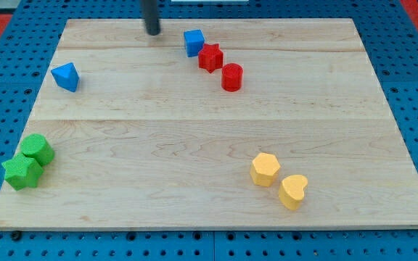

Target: Push the blue cube to the top of the blue triangle

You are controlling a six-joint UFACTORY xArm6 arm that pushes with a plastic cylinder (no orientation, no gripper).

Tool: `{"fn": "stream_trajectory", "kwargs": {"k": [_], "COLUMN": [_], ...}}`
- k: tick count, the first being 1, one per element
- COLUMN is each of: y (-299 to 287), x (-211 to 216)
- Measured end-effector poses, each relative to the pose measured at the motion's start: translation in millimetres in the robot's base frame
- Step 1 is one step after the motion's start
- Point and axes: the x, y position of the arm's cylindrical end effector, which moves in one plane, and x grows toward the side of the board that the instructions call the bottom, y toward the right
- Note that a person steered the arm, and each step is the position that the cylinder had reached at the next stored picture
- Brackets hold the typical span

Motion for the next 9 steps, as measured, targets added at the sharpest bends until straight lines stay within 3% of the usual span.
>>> {"fn": "stream_trajectory", "kwargs": {"k": [1,2,3,4,6,9], "y": [126.8,123.7,57.2,4.2,66.5,-88.6], "x": [-2.6,11.6,11.6,39.0,59.1,90.3]}}
